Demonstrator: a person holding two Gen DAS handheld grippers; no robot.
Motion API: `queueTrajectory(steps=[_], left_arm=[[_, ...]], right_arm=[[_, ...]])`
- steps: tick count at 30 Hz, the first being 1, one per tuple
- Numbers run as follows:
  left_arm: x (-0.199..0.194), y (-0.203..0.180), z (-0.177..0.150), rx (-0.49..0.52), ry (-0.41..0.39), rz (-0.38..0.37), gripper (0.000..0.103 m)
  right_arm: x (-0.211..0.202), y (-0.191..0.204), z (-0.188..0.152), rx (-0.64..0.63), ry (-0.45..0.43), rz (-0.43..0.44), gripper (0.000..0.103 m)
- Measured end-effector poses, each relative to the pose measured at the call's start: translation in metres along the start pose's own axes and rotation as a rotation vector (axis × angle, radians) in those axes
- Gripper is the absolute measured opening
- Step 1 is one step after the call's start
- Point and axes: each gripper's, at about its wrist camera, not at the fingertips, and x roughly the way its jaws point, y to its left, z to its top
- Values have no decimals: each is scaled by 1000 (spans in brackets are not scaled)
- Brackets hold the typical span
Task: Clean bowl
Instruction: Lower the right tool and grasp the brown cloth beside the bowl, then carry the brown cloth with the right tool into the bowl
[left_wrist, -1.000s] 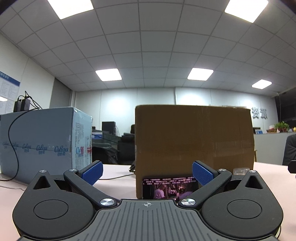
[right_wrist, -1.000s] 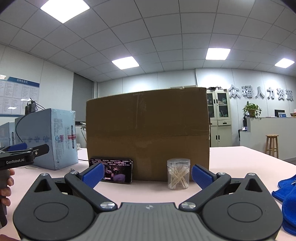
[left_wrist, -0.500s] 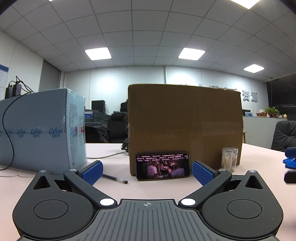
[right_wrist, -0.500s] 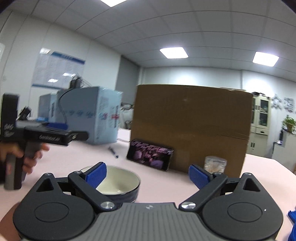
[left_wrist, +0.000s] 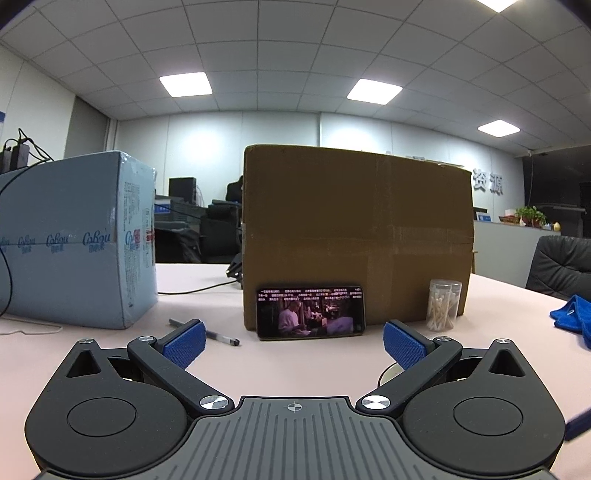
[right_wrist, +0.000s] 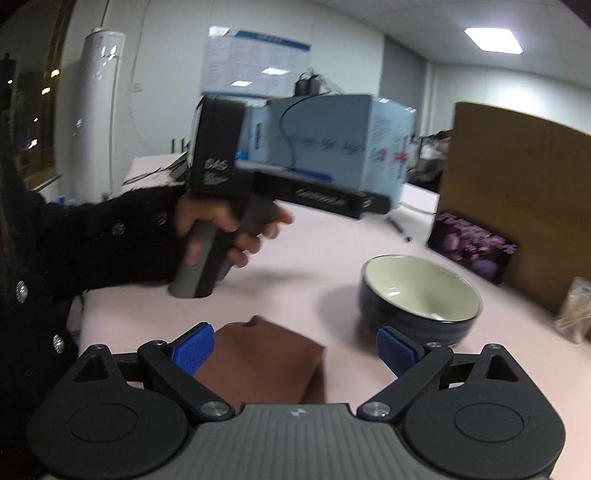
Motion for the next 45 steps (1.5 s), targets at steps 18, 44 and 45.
queueTrajectory(steps=[18, 44, 45], left_arm=[[1, 4, 1, -15, 7, -6, 103], [25, 23, -7, -219, 213, -180, 27], [25, 24, -8, -224, 215, -184, 27]], right_arm=[[32, 19, 4, -90, 186, 155, 33], [71, -98, 72, -199, 157, -188, 13], [75, -101, 72, -177, 165, -162, 13]])
